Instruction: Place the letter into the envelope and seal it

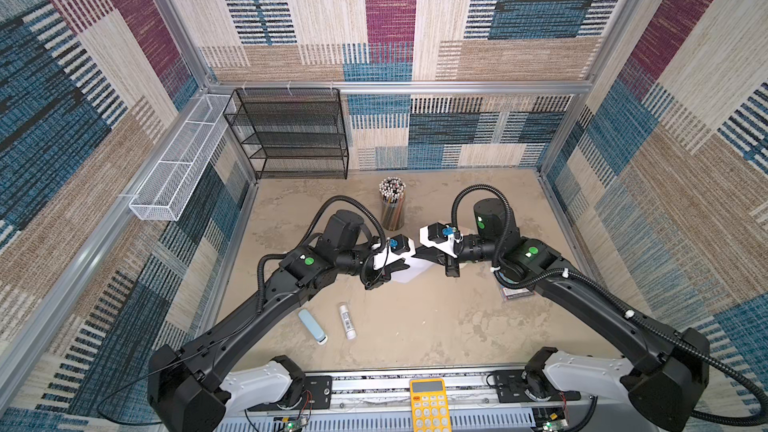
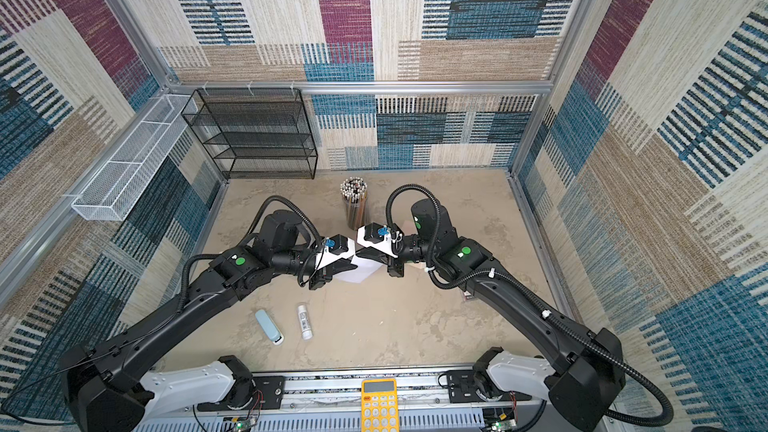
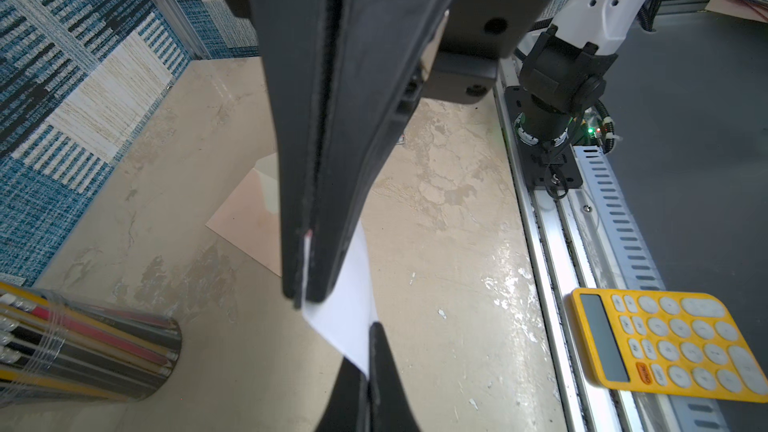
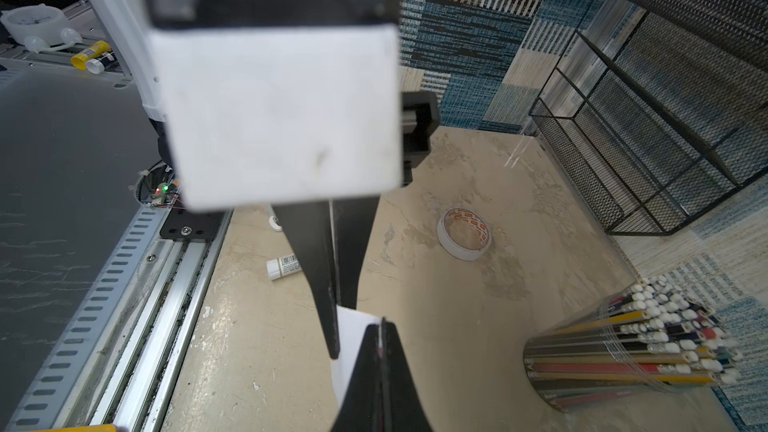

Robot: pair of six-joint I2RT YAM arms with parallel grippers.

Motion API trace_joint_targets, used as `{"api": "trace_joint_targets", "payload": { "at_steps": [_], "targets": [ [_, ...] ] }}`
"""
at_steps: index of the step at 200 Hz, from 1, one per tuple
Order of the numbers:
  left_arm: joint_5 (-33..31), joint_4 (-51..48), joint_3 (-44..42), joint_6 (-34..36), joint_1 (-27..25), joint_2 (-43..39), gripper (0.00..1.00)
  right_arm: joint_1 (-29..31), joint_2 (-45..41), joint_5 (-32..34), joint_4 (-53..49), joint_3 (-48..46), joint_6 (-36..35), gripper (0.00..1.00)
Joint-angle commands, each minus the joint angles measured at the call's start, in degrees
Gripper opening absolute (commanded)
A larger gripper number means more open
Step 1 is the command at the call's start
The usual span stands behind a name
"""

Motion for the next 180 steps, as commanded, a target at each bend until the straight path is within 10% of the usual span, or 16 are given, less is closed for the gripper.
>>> {"api": "trace_joint_targets", "payload": {
  "at_steps": [1, 46, 70, 107, 143, 180],
  "targets": [
    [1.59, -3.24, -0.12, 1.18, -0.05, -0.82, 0.0, -0.19, -0.35, 1.51, 3.62, 0.11, -0.01, 0.0],
    [-0.73, -4.5, -0.04, 0.8, -0.06, -0.78, 0.22, -0.59, -0.79, 2.57, 3.92, 0.36, -0.23, 0.0],
    [-1.14, -5.69, 0.19, 0.76, -0.06, -0.54, 0.0, -0.96, -1.33, 2.78, 4.43, 0.29, -0.06, 0.0],
    [-4.47, -5.62, 0.0, 0.5, -0.1, -0.7, 0.0, -1.49, -1.78, 2.76, 5.23, 0.11, 0.2, 0.0],
    [-6.65, -5.88, -0.05, -0.16, -0.06, -0.49, 0.26, -2.08, -2.61, 2.31, 6.08, -0.26, 0.51, 0.0],
    [-7.93, -6.11, 0.08, -0.16, -0.01, 0.31, 0.06, -2.53, -2.76, 1.66, 6.03, 0.18, 0.45, 0.0]
  ]
}}
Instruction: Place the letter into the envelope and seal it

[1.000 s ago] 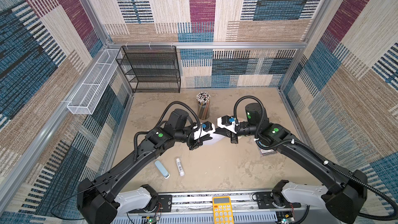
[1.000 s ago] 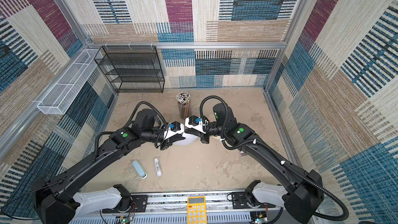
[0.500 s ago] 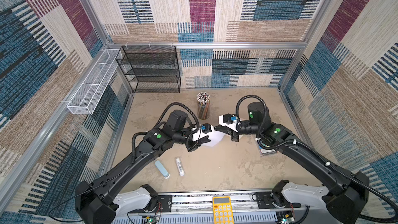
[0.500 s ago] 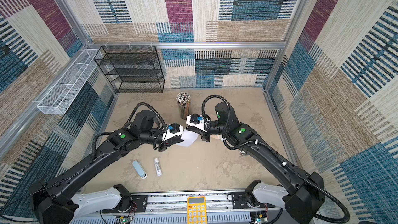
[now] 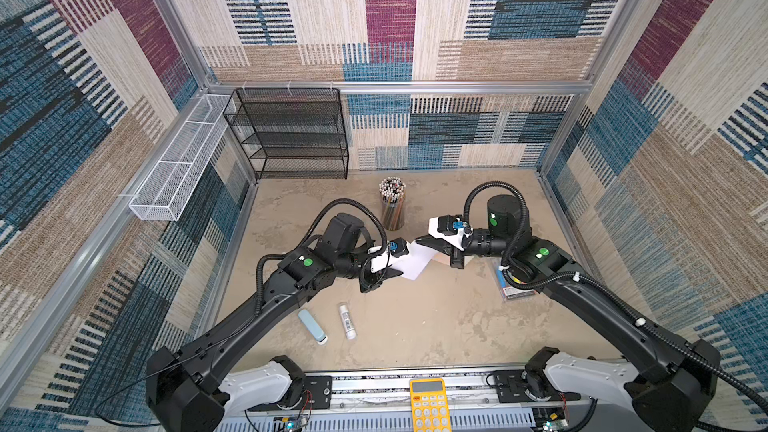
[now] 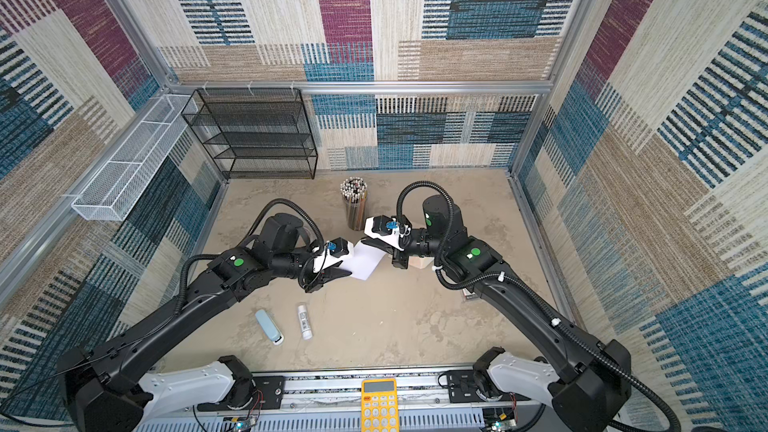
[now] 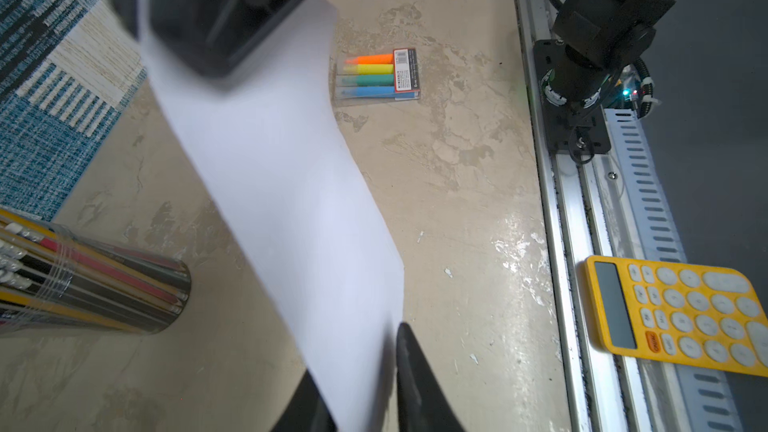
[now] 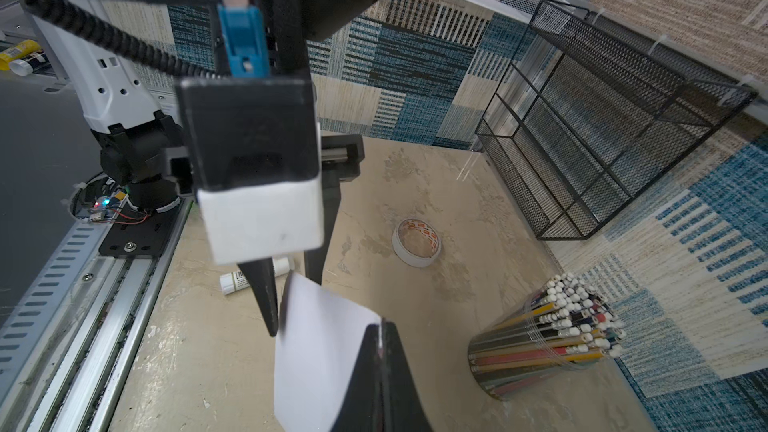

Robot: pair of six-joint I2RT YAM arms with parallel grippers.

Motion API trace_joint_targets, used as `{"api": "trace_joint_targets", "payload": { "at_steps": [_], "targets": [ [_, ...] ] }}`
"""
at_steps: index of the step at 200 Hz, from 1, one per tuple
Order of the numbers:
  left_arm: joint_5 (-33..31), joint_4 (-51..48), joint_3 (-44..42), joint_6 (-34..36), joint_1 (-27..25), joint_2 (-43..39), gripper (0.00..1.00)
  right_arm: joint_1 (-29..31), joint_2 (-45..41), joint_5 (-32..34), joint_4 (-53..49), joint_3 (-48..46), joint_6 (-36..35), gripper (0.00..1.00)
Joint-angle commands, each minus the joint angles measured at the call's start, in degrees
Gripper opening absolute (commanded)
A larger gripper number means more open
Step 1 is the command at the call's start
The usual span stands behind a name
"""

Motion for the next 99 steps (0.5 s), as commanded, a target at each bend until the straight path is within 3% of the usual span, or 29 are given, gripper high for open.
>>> {"api": "trace_joint_targets", "payload": {
  "at_steps": [1, 7, 52, 57, 65, 80, 99],
  "targets": [
    [-1.56, -0.6, 0.08, -0.42, 0.07, 0.42, 0.05, -0.24, -0.2, -0.46, 2.1, 0.21, 0.24, 0.0],
    [-1.9, -0.43, 0.11, -0.47, 0.07, 0.34, 0.0, -0.25, -0.07, -0.44, 1.98, 0.3, 0.09, 0.0],
    [-7.48, 3.84, -1.3, -1.13, 0.07, -1.37, 0.0, -0.51, 0.17, 0.95, 2.93, -0.06, 0.84, 0.0],
    [-8.71, 4.96, -1.62, -1.56, 0.11, -1.66, 0.0, -0.51, 0.05, 1.8, 3.64, -0.31, 1.34, 0.04],
    [-10.4, 6.51, -2.02, -1.86, 0.07, -2.17, 0.0, -0.51, -0.16, 3.18, 4.79, -0.89, 2.18, 0.17],
    [-14.57, 10.03, -3.12, -2.67, -0.01, -2.92, 0.0, -0.51, -0.96, 5.77, 8.38, -2.13, 5.28, 0.52],
    [-21.49, 15.6, -4.61, -3.91, -0.12, -3.73, 0.0, -0.51, -2.47, 8.69, 14.62, -3.7, 13.11, 0.76]
  ]
}}
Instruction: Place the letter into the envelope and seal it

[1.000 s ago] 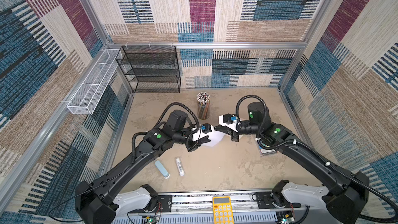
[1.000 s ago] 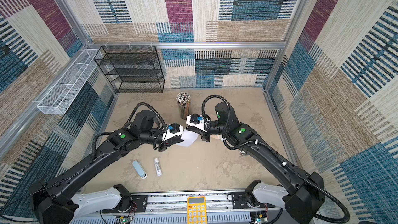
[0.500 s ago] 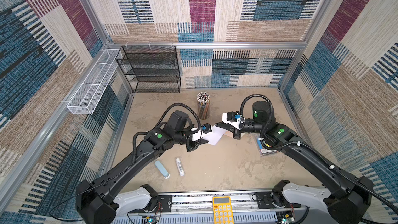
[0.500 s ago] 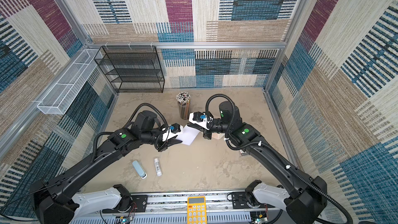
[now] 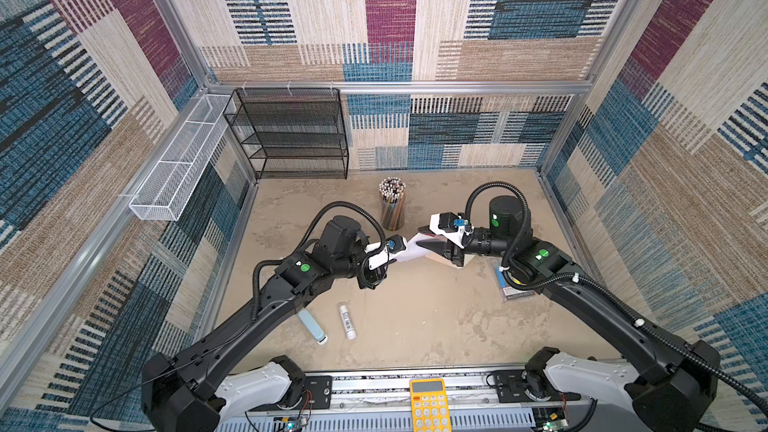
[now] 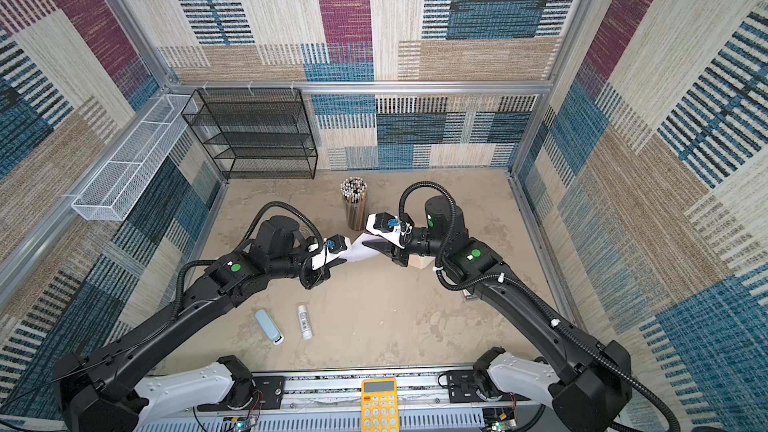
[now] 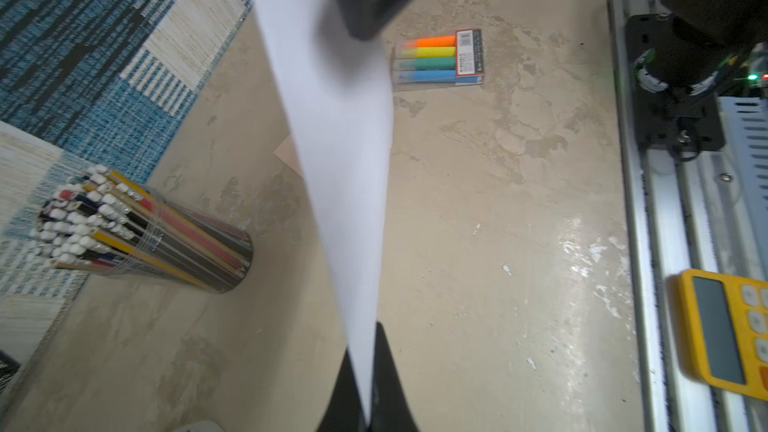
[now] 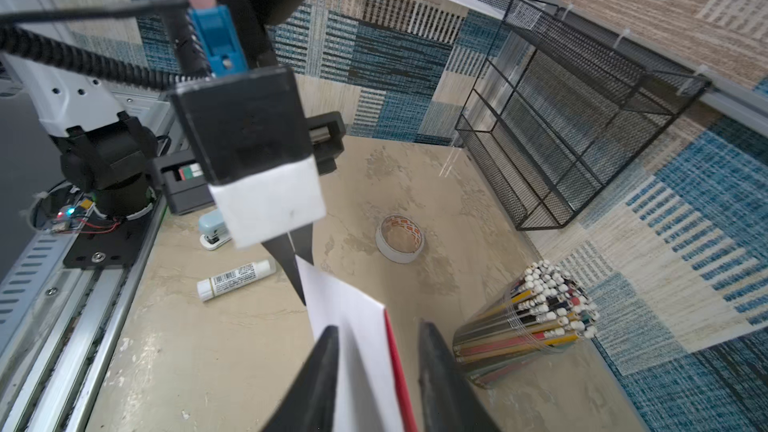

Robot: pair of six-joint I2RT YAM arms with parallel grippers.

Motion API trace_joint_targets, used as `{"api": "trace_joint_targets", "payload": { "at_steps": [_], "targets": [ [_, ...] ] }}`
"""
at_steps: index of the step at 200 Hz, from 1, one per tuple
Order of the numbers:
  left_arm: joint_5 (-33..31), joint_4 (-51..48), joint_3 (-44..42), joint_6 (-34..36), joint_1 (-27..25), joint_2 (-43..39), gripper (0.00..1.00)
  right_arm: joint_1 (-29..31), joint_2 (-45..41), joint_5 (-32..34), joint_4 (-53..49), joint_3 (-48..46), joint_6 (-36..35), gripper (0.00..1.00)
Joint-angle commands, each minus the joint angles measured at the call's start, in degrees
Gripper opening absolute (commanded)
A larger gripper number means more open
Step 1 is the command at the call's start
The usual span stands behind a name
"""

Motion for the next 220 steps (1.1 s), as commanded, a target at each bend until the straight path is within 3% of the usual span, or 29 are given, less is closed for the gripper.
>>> {"api": "trace_joint_targets", "payload": {
  "at_steps": [1, 18, 37, 58, 82, 122, 183, 220],
  "targets": [
    [-10.13, 8.96, -1.41, -2.5, -0.14, -0.92, 0.0, -0.03, -1.69, 4.71, 10.33, -1.22, 9.73, 0.77],
    [-17.05, 15.08, -3.71, -2.73, -0.82, -1.41, 0.0, -0.03, -2.38, 8.2, 14.49, -1.29, 18.13, 0.88],
    [-25.73, 22.47, -6.72, -0.04, -3.32, -0.72, 0.0, -0.03, -1.47, 12.16, 16.42, 0.29, 29.37, 0.89],
    [-34.47, 33.68, -11.44, 2.69, -5.49, 0.15, 0.0, -0.03, 1.07, 17.75, 12.53, 4.17, 40.9, 0.85],
    [-39.06, 44.76, -15.75, 3.89, -5.79, 0.56, 0.0, -0.12, 4.42, 21.27, 6.04, 8.93, 52.63, 0.81],
    [-45.96, 56.42, -18.36, 9.24, -6.46, 4.15, 0.0, -0.56, 7.25, 21.36, 0.27, 11.31, 68.78, 0.75],
    [-53.54, 72.68, -18.8, 22.15, -10.07, 13.69, 0.0, -0.56, 10.92, 16.97, 1.56, 12.09, 78.55, 0.73],
    [-54.4, 75.53, -18.45, 23.75, -10.88, 16.22, 0.0, -0.56, 13.11, 14.96, 1.05, 12.57, 80.53, 0.72]
  ]
}}
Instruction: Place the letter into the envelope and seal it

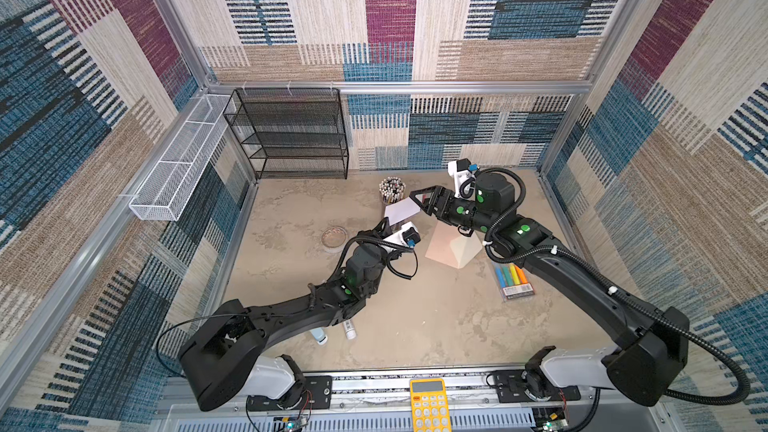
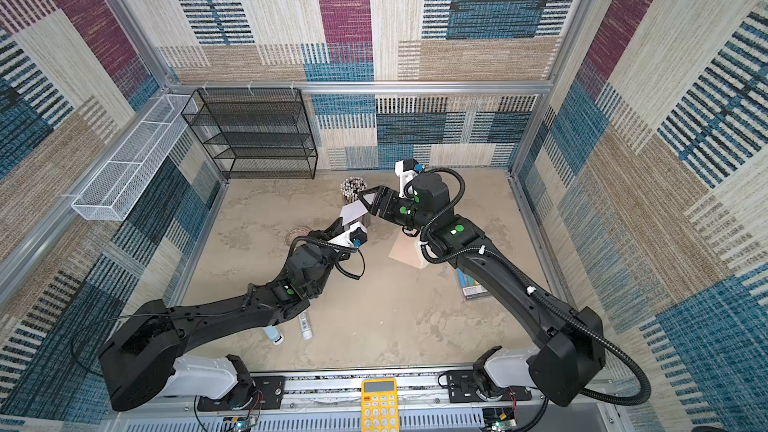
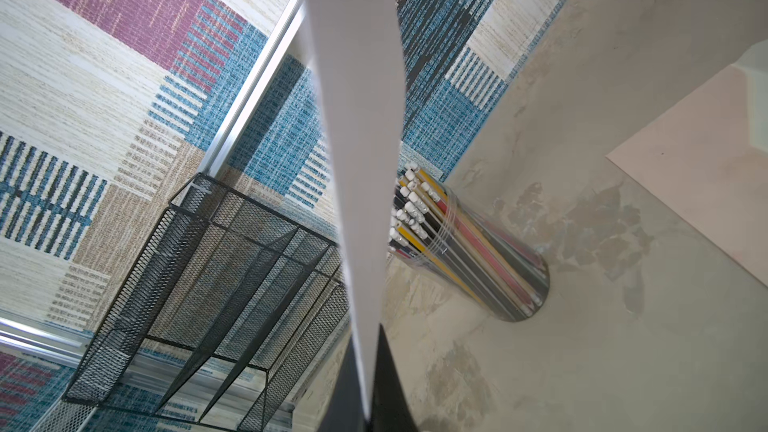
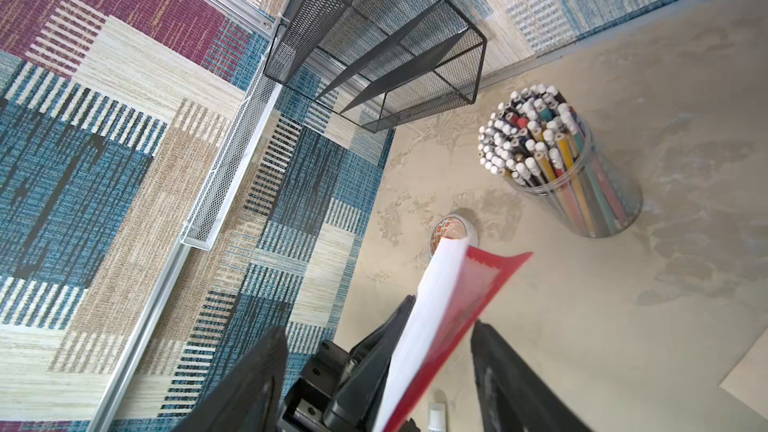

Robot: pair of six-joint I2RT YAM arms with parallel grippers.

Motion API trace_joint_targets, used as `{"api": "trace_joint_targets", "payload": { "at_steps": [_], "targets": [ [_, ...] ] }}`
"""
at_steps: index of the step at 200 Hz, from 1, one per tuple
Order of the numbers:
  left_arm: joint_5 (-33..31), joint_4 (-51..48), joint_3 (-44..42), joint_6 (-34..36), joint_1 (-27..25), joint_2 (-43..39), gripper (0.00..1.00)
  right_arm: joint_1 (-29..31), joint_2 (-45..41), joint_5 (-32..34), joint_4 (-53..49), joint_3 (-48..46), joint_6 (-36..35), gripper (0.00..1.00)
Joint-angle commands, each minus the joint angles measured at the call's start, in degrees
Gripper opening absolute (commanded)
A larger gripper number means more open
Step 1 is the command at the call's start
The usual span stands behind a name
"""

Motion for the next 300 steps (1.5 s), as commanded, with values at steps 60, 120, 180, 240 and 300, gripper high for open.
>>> {"api": "trace_joint_targets", "payload": {
  "at_steps": [60, 120, 180, 240, 300],
  "targets": [
    [-3.68, 10.53, 0.62, 6.51, -0.57, 3.32, 0.0, 0.07, 1.31, -0.23, -2.48, 0.16, 3.13, 0.66],
    [0.56, 10.42, -2.98, 6.76, -0.51, 0.07, 0.0, -2.96, 2.17, -4.12, -2.72, 0.7, 1.24, 0.66],
    [2.57, 10.99, -4.97, 10.34, -0.48, -1.05, 0.0, -4.14, 4.81, -9.87, -1.25, 2.03, 1.22, 0.56],
    [2.31, 12.92, -5.54, 14.35, -0.51, -0.15, 0.0, -4.41, 5.3, -11.87, -2.83, 2.55, 1.67, 0.32],
    [2.39, 14.31, -5.03, 16.27, -0.51, 0.37, 0.0, -4.92, 3.69, -11.53, -3.21, 1.01, 2.08, 0.0]
  ]
}}
